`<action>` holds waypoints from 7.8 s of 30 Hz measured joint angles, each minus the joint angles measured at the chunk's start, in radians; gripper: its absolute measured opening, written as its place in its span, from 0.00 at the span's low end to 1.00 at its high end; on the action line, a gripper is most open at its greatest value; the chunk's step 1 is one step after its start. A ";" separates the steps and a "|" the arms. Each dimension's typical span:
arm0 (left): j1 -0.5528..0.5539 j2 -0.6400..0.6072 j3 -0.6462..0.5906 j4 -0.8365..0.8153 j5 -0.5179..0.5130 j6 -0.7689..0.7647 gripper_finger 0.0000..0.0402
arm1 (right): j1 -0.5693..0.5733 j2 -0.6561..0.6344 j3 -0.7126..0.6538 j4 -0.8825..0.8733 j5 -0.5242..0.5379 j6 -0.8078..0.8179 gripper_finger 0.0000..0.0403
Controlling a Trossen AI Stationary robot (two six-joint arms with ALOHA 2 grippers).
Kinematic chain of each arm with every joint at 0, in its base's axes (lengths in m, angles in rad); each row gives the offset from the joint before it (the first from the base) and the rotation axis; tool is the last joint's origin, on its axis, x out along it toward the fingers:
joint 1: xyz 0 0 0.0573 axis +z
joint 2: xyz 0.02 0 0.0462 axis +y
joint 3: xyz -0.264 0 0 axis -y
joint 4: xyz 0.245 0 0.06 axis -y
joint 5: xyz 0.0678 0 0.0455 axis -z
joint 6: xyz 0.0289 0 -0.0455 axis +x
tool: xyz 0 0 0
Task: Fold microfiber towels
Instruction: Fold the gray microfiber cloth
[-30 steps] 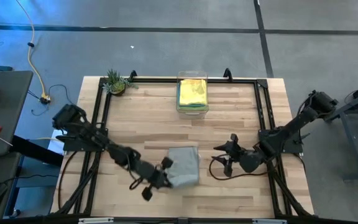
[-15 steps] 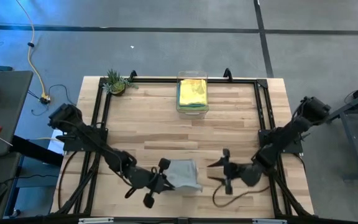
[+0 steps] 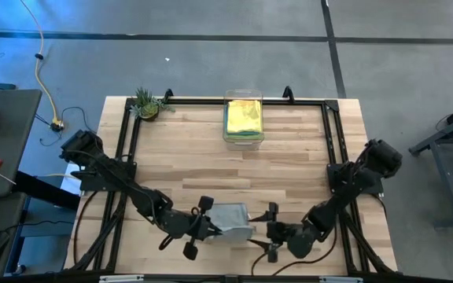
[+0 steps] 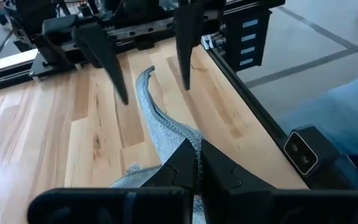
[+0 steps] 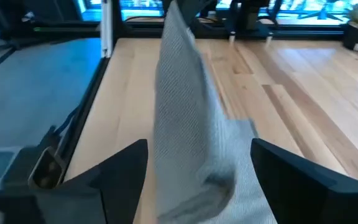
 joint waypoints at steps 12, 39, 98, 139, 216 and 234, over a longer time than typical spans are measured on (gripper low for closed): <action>-0.027 -0.028 -0.001 -0.013 -0.096 -0.008 0.00 | -0.024 0.016 0.016 0.004 0.012 -0.006 0.12; 0.027 -0.282 0.280 -0.675 -0.358 -0.335 0.00 | -0.178 -0.093 0.495 -0.644 -0.106 0.280 0.00; 0.347 -0.065 -0.462 -0.036 0.150 -0.195 0.03 | -0.283 -0.248 0.007 -0.770 -0.224 0.521 0.37; 0.032 0.214 -0.083 0.018 0.184 -0.268 0.20 | -0.019 0.163 0.255 -0.591 -0.366 0.065 0.40; 0.037 0.229 -0.081 0.046 0.168 -0.261 0.29 | 0.029 0.389 0.670 -1.265 -0.300 0.268 0.00; 0.182 0.230 -0.081 0.106 0.233 -0.130 0.12 | 0.036 0.325 0.701 -1.426 -0.295 0.268 0.00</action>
